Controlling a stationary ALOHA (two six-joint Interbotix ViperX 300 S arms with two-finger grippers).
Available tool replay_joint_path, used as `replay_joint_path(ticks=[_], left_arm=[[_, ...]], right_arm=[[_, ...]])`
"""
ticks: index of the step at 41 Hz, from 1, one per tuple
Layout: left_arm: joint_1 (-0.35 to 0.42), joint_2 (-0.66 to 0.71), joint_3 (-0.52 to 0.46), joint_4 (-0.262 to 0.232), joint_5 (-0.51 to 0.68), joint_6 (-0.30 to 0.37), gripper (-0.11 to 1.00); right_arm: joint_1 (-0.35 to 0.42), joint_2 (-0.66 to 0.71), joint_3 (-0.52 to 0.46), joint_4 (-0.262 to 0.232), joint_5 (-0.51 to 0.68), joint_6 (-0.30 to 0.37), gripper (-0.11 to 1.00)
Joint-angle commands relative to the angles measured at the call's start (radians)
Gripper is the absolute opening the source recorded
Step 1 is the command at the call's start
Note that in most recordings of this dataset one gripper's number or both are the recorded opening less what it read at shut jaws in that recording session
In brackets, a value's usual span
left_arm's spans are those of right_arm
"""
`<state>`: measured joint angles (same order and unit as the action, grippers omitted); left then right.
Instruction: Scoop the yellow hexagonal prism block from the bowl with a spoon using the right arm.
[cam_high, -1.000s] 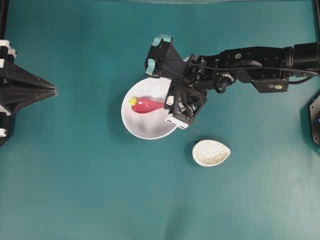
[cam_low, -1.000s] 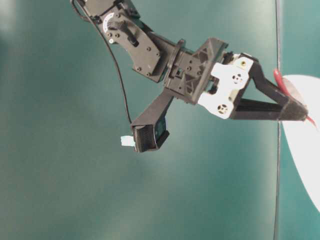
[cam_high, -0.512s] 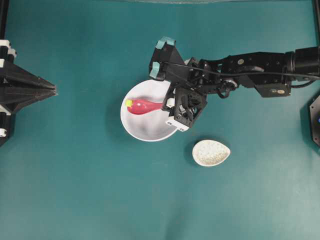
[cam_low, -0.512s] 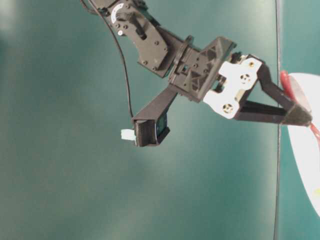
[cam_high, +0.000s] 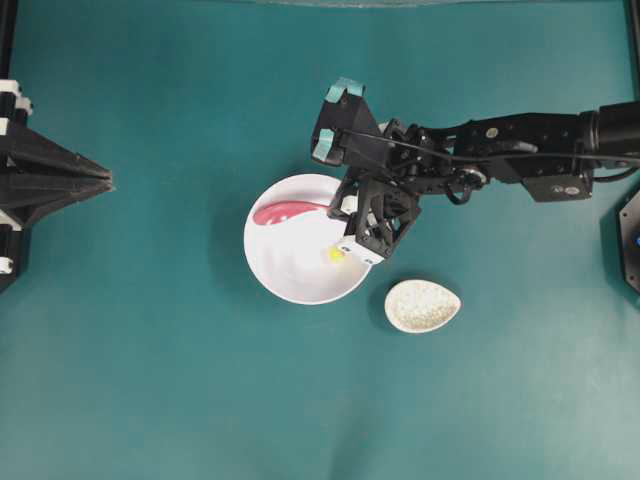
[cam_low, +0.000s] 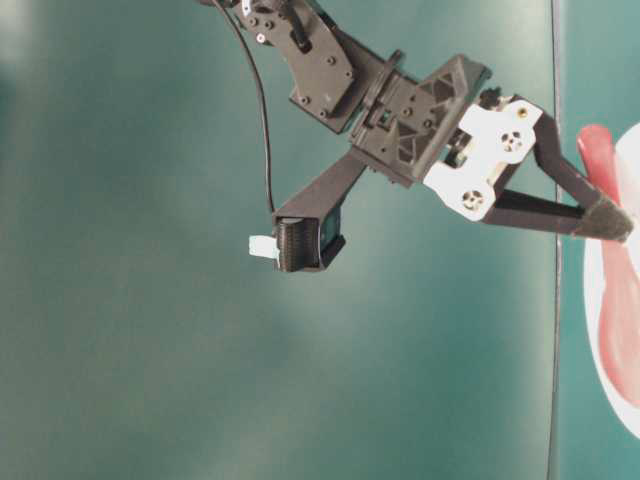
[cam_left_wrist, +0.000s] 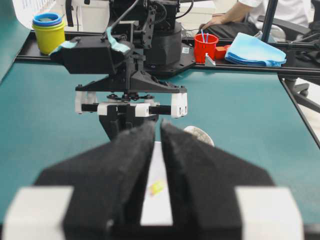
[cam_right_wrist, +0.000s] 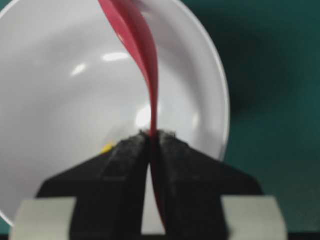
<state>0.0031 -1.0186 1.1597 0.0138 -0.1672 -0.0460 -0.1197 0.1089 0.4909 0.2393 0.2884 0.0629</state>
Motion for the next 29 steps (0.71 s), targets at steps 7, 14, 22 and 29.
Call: replay_joint_path(ticks=[7, 14, 22, 29], left_arm=[[0.000, 0.005, -0.031, 0.000, -0.005, -0.002, 0.14], [0.000, 0.005, -0.031, 0.000, -0.005, -0.002, 0.14], [0.000, 0.005, -0.031, 0.000, -0.005, -0.002, 0.14], [0.000, 0.005, -0.031, 0.000, -0.005, -0.002, 0.14]], right_arm=[[-0.002, -0.043, -0.011, -0.002, -0.002, -0.011, 0.11], [-0.002, -0.083, -0.012, -0.017, 0.035, -0.011, 0.11], [-0.002, -0.144, -0.008, -0.041, 0.075, -0.005, 0.11], [-0.002, -0.190, 0.002, -0.043, 0.147, -0.005, 0.11]])
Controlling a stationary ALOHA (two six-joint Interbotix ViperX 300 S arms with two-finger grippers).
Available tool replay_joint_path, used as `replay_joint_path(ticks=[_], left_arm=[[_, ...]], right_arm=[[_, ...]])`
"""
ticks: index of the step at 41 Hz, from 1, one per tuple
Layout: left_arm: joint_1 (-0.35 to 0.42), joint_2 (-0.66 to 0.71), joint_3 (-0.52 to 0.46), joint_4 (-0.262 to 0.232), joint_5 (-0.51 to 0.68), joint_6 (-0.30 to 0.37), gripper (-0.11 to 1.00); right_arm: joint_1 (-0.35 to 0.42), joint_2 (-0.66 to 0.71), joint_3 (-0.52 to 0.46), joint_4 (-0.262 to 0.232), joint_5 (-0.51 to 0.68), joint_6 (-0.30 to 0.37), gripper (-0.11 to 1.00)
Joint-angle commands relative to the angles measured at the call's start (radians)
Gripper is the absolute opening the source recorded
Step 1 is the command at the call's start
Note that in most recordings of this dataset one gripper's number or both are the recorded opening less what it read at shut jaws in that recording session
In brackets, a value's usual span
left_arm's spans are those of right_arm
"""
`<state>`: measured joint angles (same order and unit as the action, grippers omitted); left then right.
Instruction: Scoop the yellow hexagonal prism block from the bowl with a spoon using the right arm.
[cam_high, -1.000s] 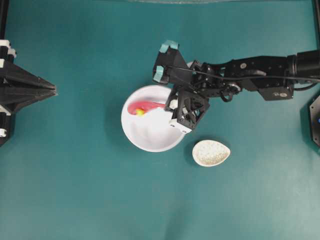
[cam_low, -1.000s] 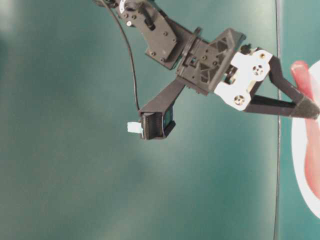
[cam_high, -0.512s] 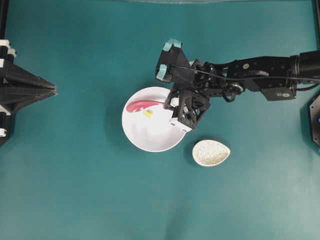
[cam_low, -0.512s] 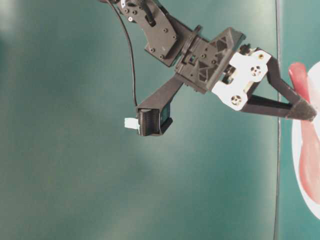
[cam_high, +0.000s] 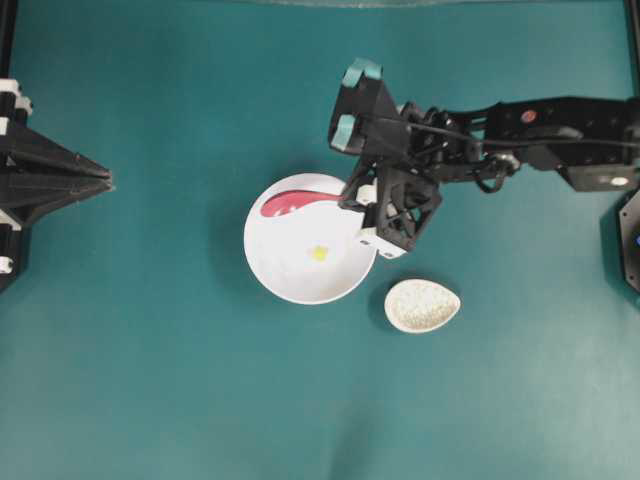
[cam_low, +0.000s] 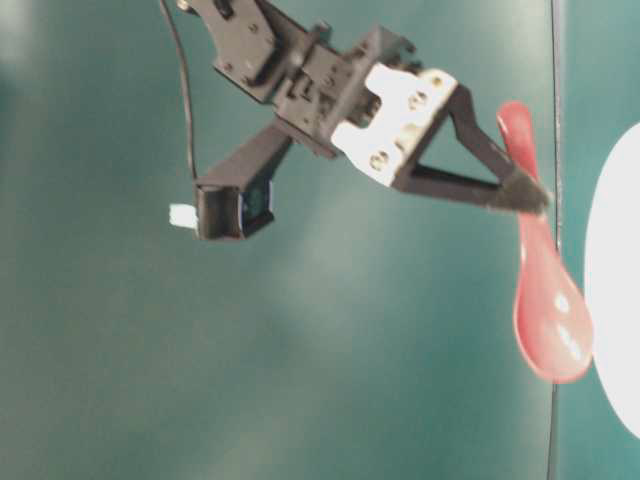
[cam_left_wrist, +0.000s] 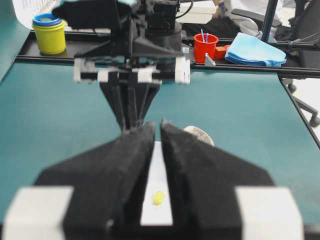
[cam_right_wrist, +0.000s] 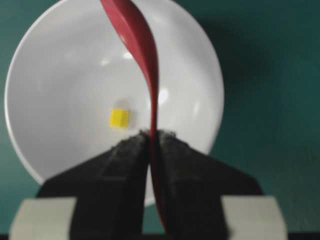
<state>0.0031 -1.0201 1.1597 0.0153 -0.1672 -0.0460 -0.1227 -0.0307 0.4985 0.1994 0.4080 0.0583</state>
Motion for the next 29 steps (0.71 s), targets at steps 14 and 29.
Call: replay_joint_path(ticks=[14, 29], left_arm=[[0.000, 0.006, -0.031, -0.002, -0.003, -0.002, 0.14], [0.000, 0.008, -0.031, -0.002, 0.000, -0.002, 0.14]], right_arm=[[0.002, -0.187, 0.081, -0.003, 0.084, 0.008, 0.11], [0.083, -0.416, 0.262, 0.003, 0.037, 0.078, 0.11]])
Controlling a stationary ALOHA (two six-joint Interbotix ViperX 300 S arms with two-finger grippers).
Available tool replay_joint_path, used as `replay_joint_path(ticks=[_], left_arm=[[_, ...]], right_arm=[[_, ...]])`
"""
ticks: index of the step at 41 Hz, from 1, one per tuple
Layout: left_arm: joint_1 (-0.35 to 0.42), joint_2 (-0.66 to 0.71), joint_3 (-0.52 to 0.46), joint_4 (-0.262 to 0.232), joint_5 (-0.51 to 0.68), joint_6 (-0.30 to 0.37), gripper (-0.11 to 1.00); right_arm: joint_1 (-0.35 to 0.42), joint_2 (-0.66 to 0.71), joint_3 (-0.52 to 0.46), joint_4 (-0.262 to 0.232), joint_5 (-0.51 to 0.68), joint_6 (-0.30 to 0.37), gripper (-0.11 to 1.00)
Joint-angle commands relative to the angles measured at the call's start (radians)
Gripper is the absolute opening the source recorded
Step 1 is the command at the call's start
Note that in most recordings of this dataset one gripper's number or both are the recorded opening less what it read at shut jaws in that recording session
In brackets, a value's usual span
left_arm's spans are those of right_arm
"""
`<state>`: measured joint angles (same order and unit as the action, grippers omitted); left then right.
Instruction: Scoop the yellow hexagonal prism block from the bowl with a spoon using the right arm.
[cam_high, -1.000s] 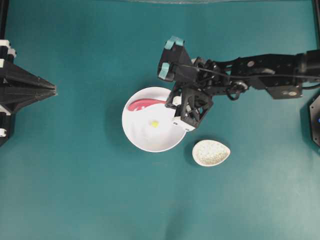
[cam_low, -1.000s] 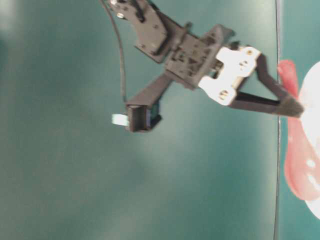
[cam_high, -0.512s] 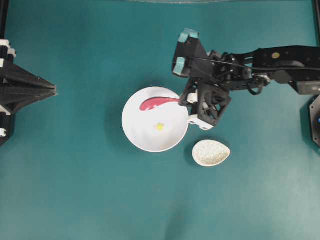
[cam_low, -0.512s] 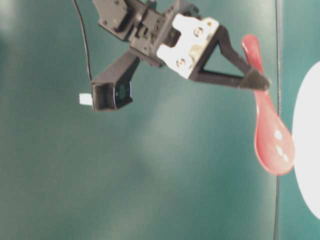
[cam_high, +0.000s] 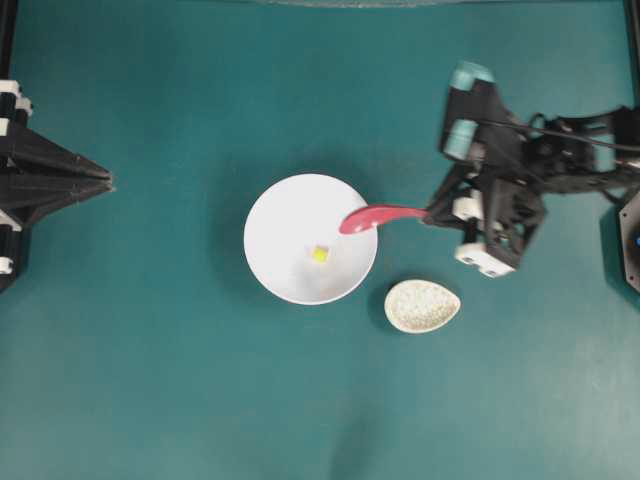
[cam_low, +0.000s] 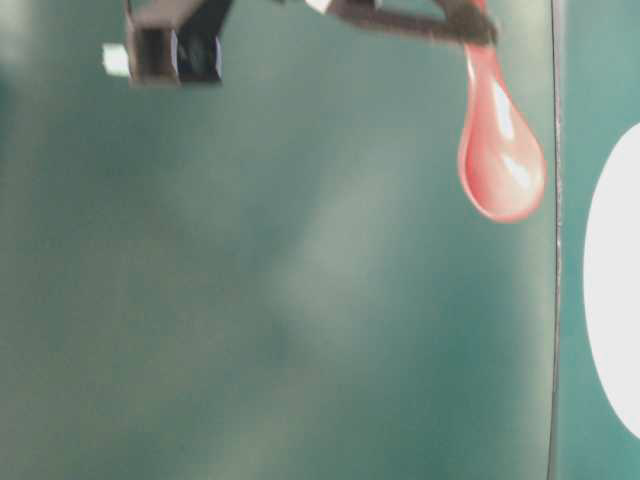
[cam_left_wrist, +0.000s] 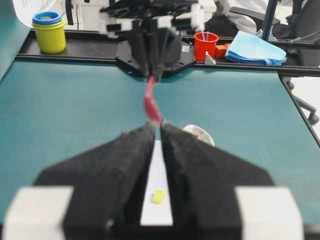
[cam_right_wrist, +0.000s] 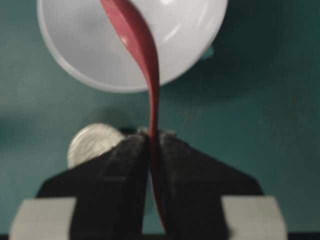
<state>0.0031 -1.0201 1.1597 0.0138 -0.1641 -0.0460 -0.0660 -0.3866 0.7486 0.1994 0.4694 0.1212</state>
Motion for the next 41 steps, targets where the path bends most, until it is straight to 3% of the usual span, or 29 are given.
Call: replay_joint_path(ticks=[1, 13, 22, 31, 41], left_arm=[[0.000, 0.008, -0.031, 0.000, -0.003, -0.002, 0.14], [0.000, 0.009, -0.031, 0.000, -0.003, -0.002, 0.14], [0.000, 0.006, -0.031, 0.000, 0.000, -0.002, 0.14], [0.000, 0.006, -0.031, 0.002, 0.003, -0.002, 0.14], [0.000, 0.006, -0.031, 0.000, 0.003, -0.002, 0.14]], right_arm=[[0.035, -0.071, 0.020, 0.003, -0.032, 0.021, 0.11], [0.150, -0.123, 0.124, 0.003, -0.097, 0.118, 0.11], [0.216, -0.121, 0.219, 0.003, -0.233, 0.167, 0.11], [0.258, -0.097, 0.316, 0.006, -0.364, 0.227, 0.11], [0.285, -0.038, 0.348, 0.012, -0.430, 0.239, 0.11]])
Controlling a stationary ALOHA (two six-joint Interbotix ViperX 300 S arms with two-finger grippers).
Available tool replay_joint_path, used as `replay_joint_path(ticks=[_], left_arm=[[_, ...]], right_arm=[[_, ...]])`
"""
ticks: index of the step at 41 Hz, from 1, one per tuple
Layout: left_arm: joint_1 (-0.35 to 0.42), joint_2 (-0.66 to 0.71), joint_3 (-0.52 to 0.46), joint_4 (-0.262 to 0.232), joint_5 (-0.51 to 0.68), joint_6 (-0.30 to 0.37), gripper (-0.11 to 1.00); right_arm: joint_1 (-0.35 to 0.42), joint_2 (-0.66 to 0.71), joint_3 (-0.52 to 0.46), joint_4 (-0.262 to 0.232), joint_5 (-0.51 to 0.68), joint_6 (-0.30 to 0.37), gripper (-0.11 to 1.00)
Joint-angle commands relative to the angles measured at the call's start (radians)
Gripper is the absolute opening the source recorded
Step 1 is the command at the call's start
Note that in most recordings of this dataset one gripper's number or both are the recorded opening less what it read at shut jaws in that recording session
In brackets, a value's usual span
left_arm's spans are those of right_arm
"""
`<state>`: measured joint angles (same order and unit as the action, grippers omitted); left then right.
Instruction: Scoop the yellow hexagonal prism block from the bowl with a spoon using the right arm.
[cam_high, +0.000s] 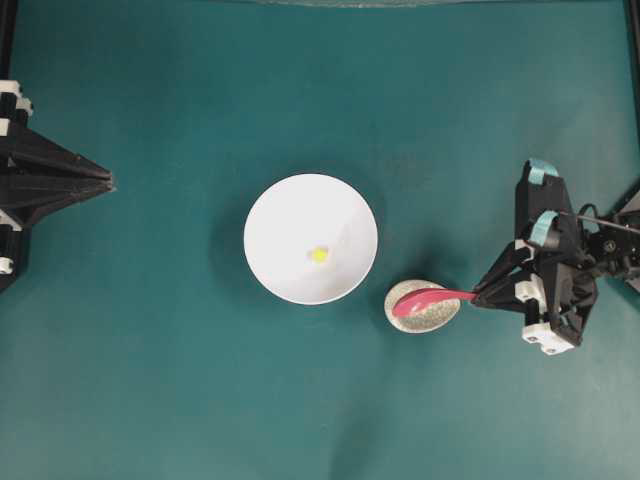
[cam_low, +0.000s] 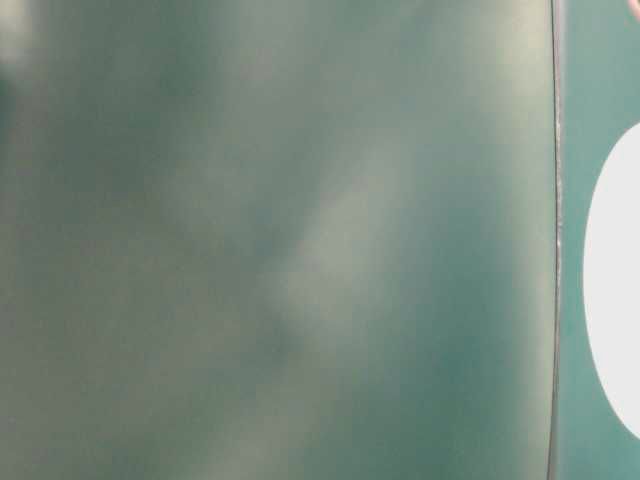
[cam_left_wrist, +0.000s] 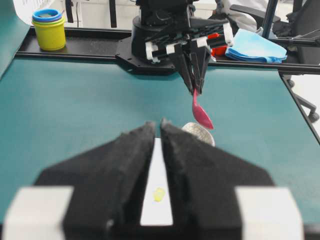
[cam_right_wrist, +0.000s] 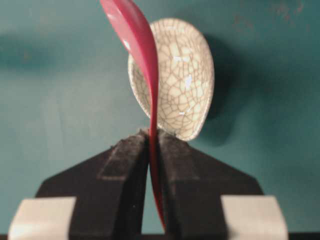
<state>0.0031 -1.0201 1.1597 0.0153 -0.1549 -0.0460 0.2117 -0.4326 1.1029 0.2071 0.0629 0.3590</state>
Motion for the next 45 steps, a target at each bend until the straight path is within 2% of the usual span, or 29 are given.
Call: replay_joint_path(ticks=[1, 14, 24, 33, 39, 45], left_arm=[[0.000, 0.006, -0.031, -0.002, -0.006, -0.002, 0.14], [0.000, 0.006, -0.031, -0.002, -0.003, -0.002, 0.14], [0.000, 0.006, -0.031, -0.002, 0.002, -0.002, 0.14], [0.000, 0.006, -0.031, -0.002, 0.000, -0.002, 0.14], [0.000, 0.006, -0.029, -0.002, 0.000, -0.002, 0.14], [0.000, 0.006, -0.031, -0.002, 0.000, -0.002, 0.14]], right_arm=[[0.008, 0.018, -0.005, 0.005, -0.026, 0.002, 0.11], [0.011, 0.106, 0.037, 0.035, -0.101, 0.002, 0.11], [0.012, 0.109, 0.064, 0.084, -0.137, 0.002, 0.11], [0.012, 0.109, 0.061, 0.098, -0.138, 0.002, 0.11], [0.012, 0.109, 0.061, 0.098, -0.133, 0.002, 0.16], [0.014, 0.109, 0.061, 0.097, -0.133, 0.003, 0.30]])
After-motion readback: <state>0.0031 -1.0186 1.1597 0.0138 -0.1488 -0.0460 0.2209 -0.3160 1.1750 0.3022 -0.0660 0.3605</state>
